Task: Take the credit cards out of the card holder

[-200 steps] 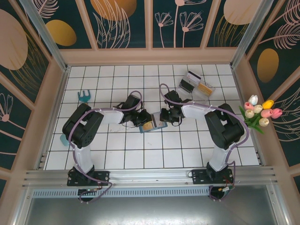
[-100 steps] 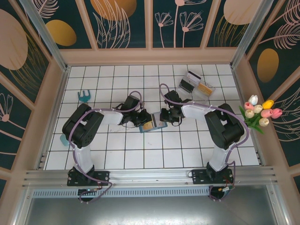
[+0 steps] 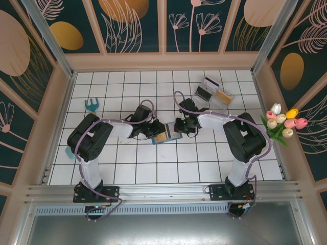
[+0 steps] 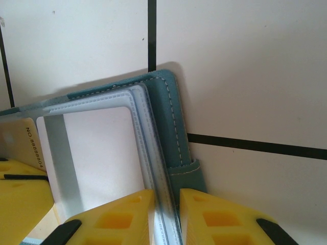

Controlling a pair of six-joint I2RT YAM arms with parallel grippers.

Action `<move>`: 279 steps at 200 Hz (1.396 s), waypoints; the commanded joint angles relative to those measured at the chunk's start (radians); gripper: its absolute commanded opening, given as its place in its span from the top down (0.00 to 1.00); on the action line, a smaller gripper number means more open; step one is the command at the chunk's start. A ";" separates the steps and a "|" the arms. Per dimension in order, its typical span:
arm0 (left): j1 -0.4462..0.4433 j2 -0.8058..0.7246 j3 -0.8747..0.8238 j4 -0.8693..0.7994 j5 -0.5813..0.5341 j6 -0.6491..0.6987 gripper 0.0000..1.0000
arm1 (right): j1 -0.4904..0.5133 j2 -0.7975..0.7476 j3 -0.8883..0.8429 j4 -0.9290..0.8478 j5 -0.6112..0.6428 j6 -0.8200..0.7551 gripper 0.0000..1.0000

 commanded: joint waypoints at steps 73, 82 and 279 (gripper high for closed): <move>0.000 -0.051 -0.026 0.034 -0.016 0.020 0.82 | 0.028 0.090 -0.028 -0.046 -0.019 -0.006 0.77; 0.000 -0.039 -0.016 0.003 -0.027 0.022 0.80 | 0.028 0.092 -0.028 -0.046 -0.019 -0.006 0.77; 0.000 0.062 0.069 -0.096 0.005 0.038 0.77 | 0.034 0.100 -0.031 -0.038 -0.029 -0.011 0.77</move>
